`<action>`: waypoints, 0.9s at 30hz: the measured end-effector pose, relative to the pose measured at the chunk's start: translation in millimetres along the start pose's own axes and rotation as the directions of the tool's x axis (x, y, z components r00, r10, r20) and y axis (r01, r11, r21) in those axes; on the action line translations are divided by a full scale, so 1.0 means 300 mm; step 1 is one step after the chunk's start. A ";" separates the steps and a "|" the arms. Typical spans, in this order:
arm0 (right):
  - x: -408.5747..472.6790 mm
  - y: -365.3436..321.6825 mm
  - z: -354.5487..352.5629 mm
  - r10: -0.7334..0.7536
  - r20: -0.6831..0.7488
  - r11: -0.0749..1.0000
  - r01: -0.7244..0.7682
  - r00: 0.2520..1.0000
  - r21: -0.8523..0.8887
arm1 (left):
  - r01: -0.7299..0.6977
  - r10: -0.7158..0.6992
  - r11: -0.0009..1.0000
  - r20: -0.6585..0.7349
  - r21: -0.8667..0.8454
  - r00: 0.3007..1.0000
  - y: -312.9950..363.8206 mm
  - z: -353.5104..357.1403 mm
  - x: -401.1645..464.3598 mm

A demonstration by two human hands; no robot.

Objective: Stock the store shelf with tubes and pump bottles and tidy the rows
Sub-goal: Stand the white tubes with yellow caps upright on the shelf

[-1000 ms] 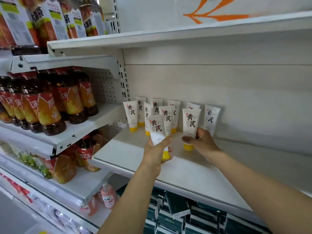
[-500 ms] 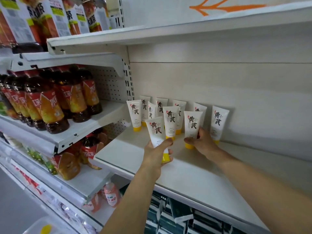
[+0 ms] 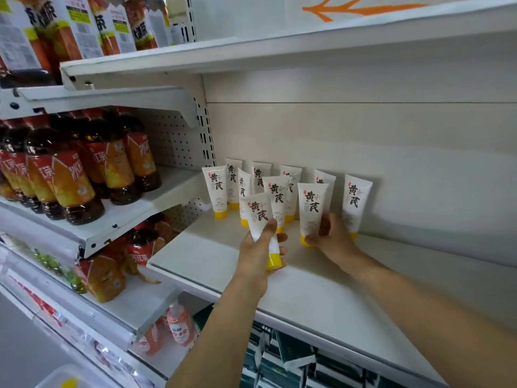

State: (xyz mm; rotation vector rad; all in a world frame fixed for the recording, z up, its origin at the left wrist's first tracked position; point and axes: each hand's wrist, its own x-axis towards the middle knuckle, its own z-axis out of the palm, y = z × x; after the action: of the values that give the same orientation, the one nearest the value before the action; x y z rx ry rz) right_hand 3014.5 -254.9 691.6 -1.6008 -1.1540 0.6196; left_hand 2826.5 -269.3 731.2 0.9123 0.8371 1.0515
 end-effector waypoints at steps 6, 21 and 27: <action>-0.081 -0.007 -0.055 -0.030 -0.119 0.993 0.016 0.992 -0.117 | -0.015 0.015 1.000 0.017 -0.009 1.000 -0.018 0.028 -0.013; -0.271 -0.176 -0.099 -0.172 0.181 0.979 0.188 0.968 -0.075 | -0.279 0.250 0.943 0.171 0.179 0.953 -0.085 0.190 -0.072; -0.249 -0.115 -0.163 -0.143 0.125 0.989 0.147 0.982 -0.019 | -0.213 0.136 0.941 0.281 0.264 0.950 -0.118 0.216 -0.061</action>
State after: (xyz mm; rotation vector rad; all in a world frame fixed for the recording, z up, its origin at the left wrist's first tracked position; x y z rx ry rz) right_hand 3011.9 -342.8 729.5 -1.5029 -1.3634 0.6157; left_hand 2891.7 -308.4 726.6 1.3664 0.7094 0.9483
